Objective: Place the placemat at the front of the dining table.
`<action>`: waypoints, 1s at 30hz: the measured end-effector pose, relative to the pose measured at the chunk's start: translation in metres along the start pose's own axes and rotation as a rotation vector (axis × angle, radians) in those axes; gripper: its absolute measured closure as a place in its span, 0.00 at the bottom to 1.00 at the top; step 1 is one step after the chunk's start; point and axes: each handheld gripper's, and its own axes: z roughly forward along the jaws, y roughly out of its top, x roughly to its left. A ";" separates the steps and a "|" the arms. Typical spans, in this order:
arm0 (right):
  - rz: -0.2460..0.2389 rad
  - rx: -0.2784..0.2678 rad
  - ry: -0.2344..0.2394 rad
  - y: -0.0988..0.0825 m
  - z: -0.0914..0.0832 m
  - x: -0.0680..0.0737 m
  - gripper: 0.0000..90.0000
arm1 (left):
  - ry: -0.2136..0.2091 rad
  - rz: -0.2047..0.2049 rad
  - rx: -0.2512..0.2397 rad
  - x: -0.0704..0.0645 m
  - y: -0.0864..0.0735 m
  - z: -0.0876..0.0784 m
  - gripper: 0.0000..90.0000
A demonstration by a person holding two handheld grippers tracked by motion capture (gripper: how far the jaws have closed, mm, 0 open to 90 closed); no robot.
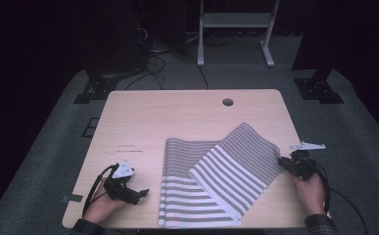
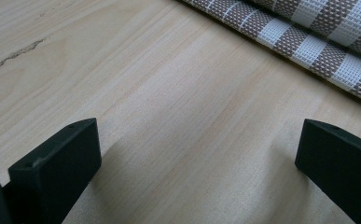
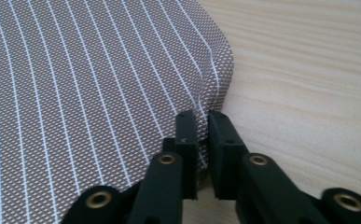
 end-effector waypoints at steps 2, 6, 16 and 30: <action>-0.006 -0.001 -0.003 0.001 -0.001 0.000 0.95 | 0.000 0.000 0.000 0.000 0.000 0.000 0.00; 0.016 -0.018 0.017 0.001 -0.004 -0.004 0.95 | 0.000 0.000 0.000 0.000 0.000 0.000 0.00; -0.023 -0.036 0.012 0.021 -0.016 -0.004 0.95 | 0.003 -0.003 0.000 0.000 0.000 0.000 0.00; -0.021 -0.045 -0.012 0.058 0.003 -0.018 0.95 | 0.005 -0.004 0.001 0.000 0.001 0.001 0.00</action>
